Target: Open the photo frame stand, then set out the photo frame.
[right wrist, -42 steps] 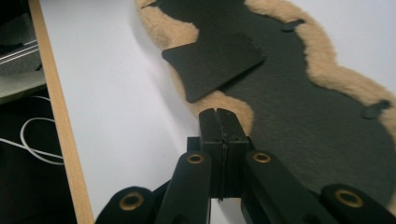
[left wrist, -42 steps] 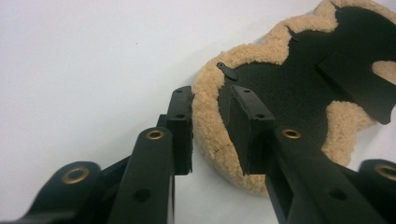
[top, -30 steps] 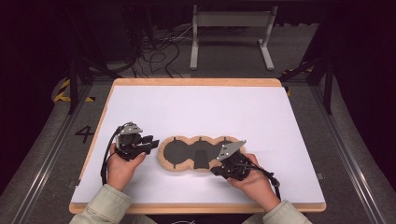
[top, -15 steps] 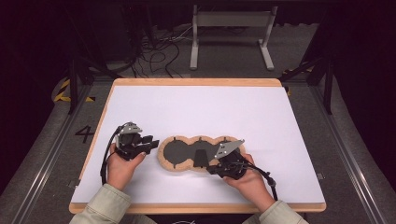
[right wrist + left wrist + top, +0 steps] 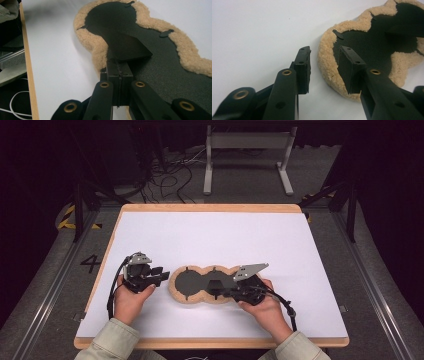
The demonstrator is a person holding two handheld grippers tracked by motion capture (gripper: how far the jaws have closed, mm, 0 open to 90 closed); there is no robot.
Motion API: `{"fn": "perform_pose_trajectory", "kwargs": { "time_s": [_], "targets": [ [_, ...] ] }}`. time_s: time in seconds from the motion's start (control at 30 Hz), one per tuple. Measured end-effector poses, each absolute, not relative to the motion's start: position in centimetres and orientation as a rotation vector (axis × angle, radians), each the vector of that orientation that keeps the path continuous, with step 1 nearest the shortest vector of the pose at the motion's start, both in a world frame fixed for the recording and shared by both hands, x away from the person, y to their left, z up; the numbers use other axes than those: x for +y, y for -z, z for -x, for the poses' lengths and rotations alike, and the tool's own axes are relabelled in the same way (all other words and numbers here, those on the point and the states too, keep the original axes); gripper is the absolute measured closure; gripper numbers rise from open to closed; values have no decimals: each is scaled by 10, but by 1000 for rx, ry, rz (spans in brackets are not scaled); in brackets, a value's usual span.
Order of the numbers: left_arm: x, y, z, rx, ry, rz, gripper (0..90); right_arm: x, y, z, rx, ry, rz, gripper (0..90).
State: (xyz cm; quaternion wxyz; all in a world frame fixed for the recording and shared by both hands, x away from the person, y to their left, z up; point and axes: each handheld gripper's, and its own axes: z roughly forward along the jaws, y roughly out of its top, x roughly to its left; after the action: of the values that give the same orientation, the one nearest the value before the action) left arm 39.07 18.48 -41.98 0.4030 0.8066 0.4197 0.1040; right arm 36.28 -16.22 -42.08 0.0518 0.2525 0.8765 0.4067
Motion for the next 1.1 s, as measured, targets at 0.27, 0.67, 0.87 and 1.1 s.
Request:
{"fn": "perform_pose_trajectory", "kwargs": {
  "time_s": [0.27,0.67,0.87,1.1],
  "targets": [
    [183,419,-390,1053,-242,-2044,597,-181,408,-360,2615,-1210,-776,887],
    [183,417,-376,1035,-256,-2043,590,-211,392,-362,2522,-1195,-848,800],
    [185,415,-369,1024,-245,-2028,586,-222,386,-364,2491,-1187,-894,665],
    [187,418,-367,1039,-193,-2036,551,-233,385,-367,2479,-1161,-952,539]
  ]
}}
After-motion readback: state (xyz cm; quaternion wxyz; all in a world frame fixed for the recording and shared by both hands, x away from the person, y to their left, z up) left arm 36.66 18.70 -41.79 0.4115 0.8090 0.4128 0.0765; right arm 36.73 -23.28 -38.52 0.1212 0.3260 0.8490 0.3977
